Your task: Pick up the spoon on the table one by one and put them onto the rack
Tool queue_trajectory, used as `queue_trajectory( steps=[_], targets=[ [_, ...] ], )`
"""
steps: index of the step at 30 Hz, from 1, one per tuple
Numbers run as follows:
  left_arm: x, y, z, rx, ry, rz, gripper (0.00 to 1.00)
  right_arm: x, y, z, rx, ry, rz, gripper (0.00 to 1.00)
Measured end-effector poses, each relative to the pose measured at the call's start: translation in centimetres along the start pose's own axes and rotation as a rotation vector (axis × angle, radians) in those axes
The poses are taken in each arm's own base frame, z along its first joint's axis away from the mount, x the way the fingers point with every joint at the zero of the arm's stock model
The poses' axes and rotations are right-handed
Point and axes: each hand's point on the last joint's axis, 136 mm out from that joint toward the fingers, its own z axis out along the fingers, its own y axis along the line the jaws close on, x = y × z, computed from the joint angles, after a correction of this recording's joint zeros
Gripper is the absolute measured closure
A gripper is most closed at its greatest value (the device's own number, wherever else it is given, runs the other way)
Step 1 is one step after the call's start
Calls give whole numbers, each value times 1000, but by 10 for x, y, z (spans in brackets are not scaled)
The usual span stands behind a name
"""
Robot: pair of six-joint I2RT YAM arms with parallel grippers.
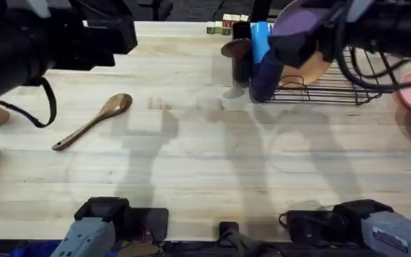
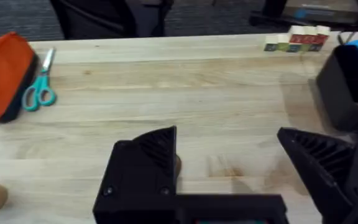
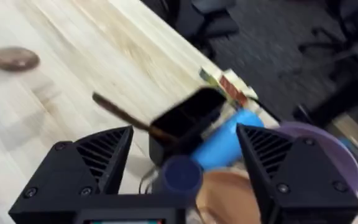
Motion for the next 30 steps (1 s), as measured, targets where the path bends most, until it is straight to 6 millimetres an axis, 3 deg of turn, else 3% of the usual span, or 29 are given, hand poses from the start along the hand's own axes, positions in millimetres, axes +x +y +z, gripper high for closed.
queue_trajectory(
  steps=[12, 22, 30],
  targets=[
    [19, 15, -1, -83, 81, 90, 7, 46, 7, -54, 123, 236, 58, 6],
    [63, 16, 8, -61, 295, 267, 9, 50, 6, -58, 139, 255, 59, 5],
    [79, 30, 28, -104, 421, 408, 10, 50, 5, -58, 144, 258, 59, 6]
  ],
)
